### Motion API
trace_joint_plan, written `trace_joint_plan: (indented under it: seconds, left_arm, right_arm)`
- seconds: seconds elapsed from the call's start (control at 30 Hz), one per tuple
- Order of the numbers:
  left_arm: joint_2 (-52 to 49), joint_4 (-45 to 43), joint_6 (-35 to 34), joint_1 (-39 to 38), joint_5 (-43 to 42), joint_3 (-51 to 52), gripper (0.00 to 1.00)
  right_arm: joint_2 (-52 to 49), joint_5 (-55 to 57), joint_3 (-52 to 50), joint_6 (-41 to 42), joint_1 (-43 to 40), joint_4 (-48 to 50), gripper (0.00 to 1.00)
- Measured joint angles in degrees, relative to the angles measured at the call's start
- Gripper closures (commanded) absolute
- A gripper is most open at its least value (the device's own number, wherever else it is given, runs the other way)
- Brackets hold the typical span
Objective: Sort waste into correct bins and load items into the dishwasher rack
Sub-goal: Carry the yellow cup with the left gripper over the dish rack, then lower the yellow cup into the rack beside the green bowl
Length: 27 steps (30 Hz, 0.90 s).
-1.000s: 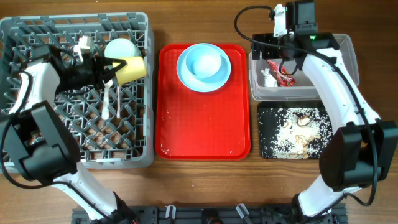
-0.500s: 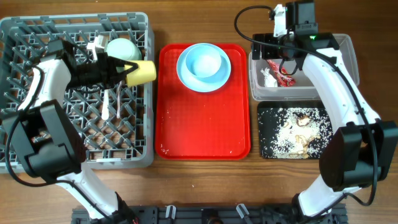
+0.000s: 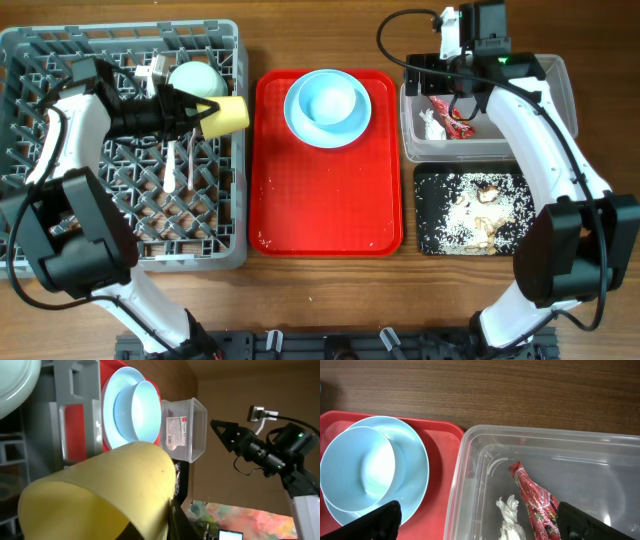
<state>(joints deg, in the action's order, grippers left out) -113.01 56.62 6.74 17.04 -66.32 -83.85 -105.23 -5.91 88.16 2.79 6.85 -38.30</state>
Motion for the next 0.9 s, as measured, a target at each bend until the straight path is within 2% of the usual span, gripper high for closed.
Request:
trace_joint_plan:
  seconds: [0.9]
  left_arm:
    - [3.41,1.64,-6.84,-0.07,13.75,-2.43,0.87]
  right_arm:
    - [0.00,-0.02,0.00,0.00,0.00,0.00,0.00]
